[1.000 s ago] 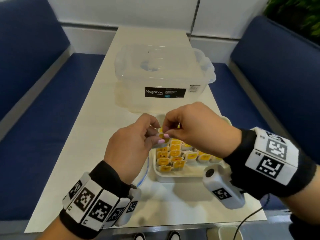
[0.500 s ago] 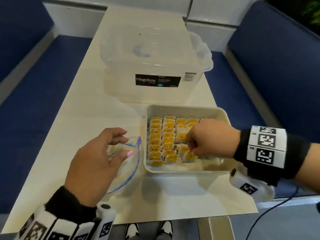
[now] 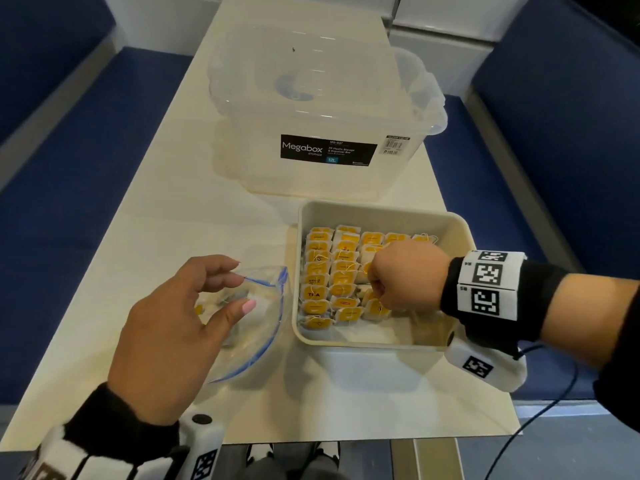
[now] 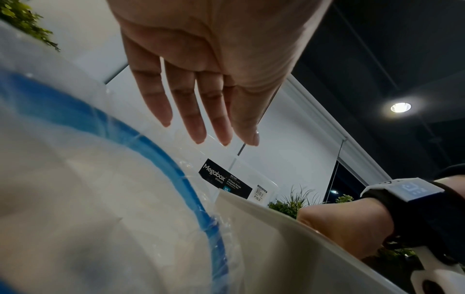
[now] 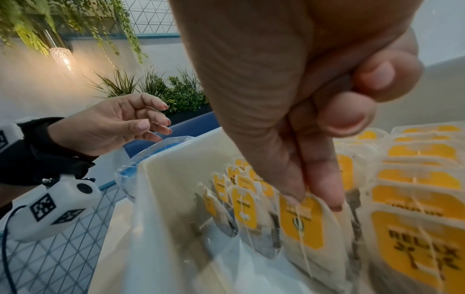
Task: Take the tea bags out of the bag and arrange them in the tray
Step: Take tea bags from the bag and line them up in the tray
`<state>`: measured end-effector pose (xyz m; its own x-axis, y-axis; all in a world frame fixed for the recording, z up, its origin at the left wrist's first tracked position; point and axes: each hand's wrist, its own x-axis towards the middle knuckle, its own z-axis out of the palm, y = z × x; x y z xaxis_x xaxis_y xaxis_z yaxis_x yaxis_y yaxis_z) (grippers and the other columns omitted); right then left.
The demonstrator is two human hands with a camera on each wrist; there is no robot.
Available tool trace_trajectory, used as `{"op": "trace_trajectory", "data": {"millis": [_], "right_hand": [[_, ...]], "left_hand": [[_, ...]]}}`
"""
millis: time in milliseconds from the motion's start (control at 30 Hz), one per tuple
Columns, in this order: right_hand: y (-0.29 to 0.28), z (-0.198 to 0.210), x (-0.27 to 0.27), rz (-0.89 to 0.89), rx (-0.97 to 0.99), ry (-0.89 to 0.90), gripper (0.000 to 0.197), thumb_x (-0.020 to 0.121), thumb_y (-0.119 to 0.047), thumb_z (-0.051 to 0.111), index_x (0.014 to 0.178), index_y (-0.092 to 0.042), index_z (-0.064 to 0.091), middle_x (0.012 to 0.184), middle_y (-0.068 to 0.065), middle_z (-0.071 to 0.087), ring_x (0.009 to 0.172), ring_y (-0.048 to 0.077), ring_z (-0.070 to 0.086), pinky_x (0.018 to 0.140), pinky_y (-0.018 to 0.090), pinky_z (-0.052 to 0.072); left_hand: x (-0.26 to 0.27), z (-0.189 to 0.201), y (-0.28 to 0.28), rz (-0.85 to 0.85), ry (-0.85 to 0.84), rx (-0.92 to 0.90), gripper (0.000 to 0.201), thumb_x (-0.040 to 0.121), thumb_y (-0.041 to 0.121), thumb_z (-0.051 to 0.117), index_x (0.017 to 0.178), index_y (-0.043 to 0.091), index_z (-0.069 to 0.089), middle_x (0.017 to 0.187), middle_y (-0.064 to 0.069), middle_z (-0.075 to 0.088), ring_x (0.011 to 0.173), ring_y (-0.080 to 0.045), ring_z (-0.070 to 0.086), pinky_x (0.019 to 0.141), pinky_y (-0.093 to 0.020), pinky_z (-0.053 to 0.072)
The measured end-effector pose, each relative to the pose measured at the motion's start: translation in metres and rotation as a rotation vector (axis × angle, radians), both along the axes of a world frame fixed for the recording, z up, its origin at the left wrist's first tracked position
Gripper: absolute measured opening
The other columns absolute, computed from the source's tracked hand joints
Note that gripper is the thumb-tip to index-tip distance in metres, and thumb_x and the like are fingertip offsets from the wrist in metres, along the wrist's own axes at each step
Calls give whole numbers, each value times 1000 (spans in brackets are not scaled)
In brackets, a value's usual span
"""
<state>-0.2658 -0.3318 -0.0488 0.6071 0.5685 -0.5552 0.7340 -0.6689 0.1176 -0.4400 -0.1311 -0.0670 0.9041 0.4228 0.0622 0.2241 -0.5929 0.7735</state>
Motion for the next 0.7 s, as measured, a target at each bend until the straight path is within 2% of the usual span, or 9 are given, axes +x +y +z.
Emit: {"op": "trace_trajectory", "data": {"millis": [167,267,333,367,433,500,600,700], "right_hand": [[-1,-1,0,19,-12,15,10,81,-25,61,83,-19,70,78,0,65,70,19,59,61,27,51],[-1,12,-3,6,32,-14,12,78,-35,66,79,-23,68,75,-4,64,70,17,59,64,29,53],[5,27,-7,-18,110,-45,16,78,-39,65,72,-25,63,70,-6,61,68,15,58,62,29,50],[12,35,-11,-33,165,-49,18,78,-42,65,70,-26,59,69,-7,60,67,15,57,62,29,49],[28,48,-27,-56,299,-40,20,78,-45,64,70,-28,56,70,-8,60,68,14,55,63,30,48],[51,52,-50,-55,444,11,13,78,-42,63,75,-31,56,77,-7,64,75,17,59,66,29,47],[87,32,-85,-47,597,140,11,84,-31,59,91,-27,65,93,-3,69,89,19,62,72,28,45],[123,-6,-105,-39,547,210,25,89,-15,51,109,-16,66,109,7,67,101,26,60,81,29,45]], "left_hand": [[-1,0,2,17,11,18,31,77,31,71,101,40,55,94,28,62,95,6,58,79,-12,39],[-9,2,9,66,20,75,30,79,21,71,100,37,56,98,23,60,95,-9,58,85,-31,46],[-17,2,18,117,23,142,37,78,16,71,105,33,53,102,16,54,99,-14,53,87,-39,47],[-21,1,24,140,40,161,40,77,16,71,107,33,51,103,14,50,97,-12,51,84,-37,47],[-28,0,30,162,121,165,41,76,22,71,108,35,49,101,14,46,86,-6,49,70,-26,43],[-34,-2,33,140,221,157,39,76,31,69,109,37,48,96,15,46,77,-1,51,60,-20,38],[-37,-9,37,102,278,157,29,81,34,64,106,38,50,87,14,51,69,0,54,59,-25,42],[-38,-15,41,99,247,160,22,85,22,61,103,34,57,80,13,54,66,-2,56,59,-21,42]]}}
